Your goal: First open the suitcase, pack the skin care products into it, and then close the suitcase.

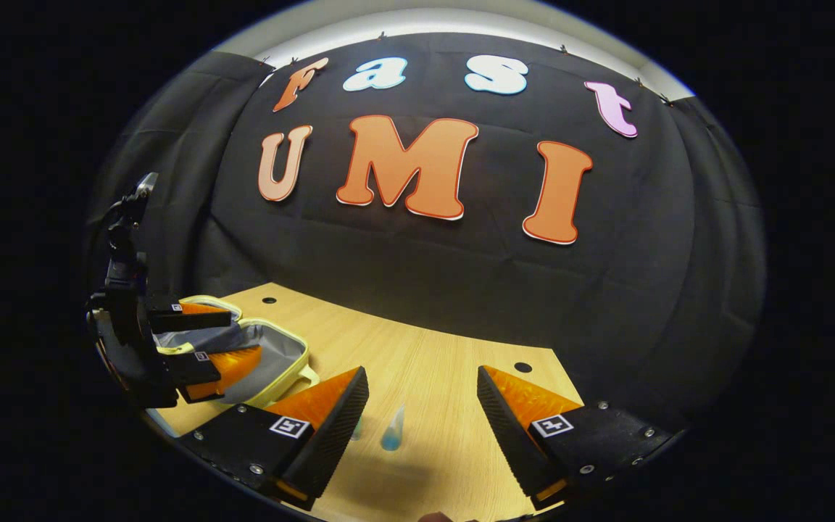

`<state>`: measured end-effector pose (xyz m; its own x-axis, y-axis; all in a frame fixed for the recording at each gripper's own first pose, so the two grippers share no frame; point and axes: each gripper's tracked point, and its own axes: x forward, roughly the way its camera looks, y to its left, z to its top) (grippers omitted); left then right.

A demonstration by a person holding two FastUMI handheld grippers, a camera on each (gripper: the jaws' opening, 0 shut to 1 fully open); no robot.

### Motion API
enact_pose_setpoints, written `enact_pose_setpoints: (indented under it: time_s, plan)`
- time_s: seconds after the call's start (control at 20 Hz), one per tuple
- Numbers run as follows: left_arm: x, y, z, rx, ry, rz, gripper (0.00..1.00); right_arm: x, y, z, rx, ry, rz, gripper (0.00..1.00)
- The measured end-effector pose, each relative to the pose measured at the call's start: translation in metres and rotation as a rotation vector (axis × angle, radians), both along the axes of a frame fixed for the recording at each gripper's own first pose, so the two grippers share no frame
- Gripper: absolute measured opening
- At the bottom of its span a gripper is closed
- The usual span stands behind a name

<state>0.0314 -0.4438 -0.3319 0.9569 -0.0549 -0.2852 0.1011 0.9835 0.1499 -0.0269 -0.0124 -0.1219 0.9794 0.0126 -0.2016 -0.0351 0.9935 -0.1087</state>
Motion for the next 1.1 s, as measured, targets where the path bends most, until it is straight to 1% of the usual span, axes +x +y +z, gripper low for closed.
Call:
enact_pose_setpoints:
  time_s: [0.2,0.35,0.5,0.6,0.65,0.7,0.85,0.9,0.95,1.05,1.1]
  plan:
    - [0.010,-0.049,-0.033,-0.018,0.025,-0.065,0.95,0.001,-0.007,-0.023,0.024,0.007,0.010,0.95]
    - [0.017,-0.079,-0.067,-0.064,0.071,-0.103,0.95,0.006,-0.009,-0.039,0.016,0.003,0.022,0.95]
    - [0.027,-0.093,-0.098,-0.059,0.098,-0.122,0.94,0.013,-0.010,-0.065,0.027,0.027,0.027,0.96]
    - [0.033,-0.105,-0.117,-0.129,0.124,-0.136,0.95,0.016,-0.007,-0.079,0.024,0.037,0.028,0.95]
    - [0.036,-0.108,-0.124,-0.144,0.139,-0.135,0.95,0.017,-0.006,-0.083,0.022,0.037,0.029,0.95]
    - [0.041,-0.110,-0.128,-0.152,0.145,-0.139,0.91,0.018,-0.006,-0.089,0.022,0.037,0.024,0.95]
    - [0.053,-0.112,-0.144,-0.179,0.178,-0.153,0.83,0.022,-0.005,-0.109,0.045,0.055,0.010,0.95]
    - [0.053,-0.115,-0.142,-0.177,0.175,-0.160,0.68,0.022,-0.004,-0.117,0.048,0.068,0.005,0.95]
    - [0.057,-0.120,-0.137,-0.177,0.148,-0.184,0.63,0.022,-0.005,-0.124,0.047,0.074,0.001,0.95]
    - [0.059,-0.123,-0.136,-0.162,0.143,-0.202,0.51,0.022,-0.003,-0.138,0.047,0.106,0.009,0.95]
    - [0.062,-0.124,-0.141,-0.160,0.146,-0.205,0.51,0.022,-0.001,-0.145,0.050,0.119,0.015,0.96]
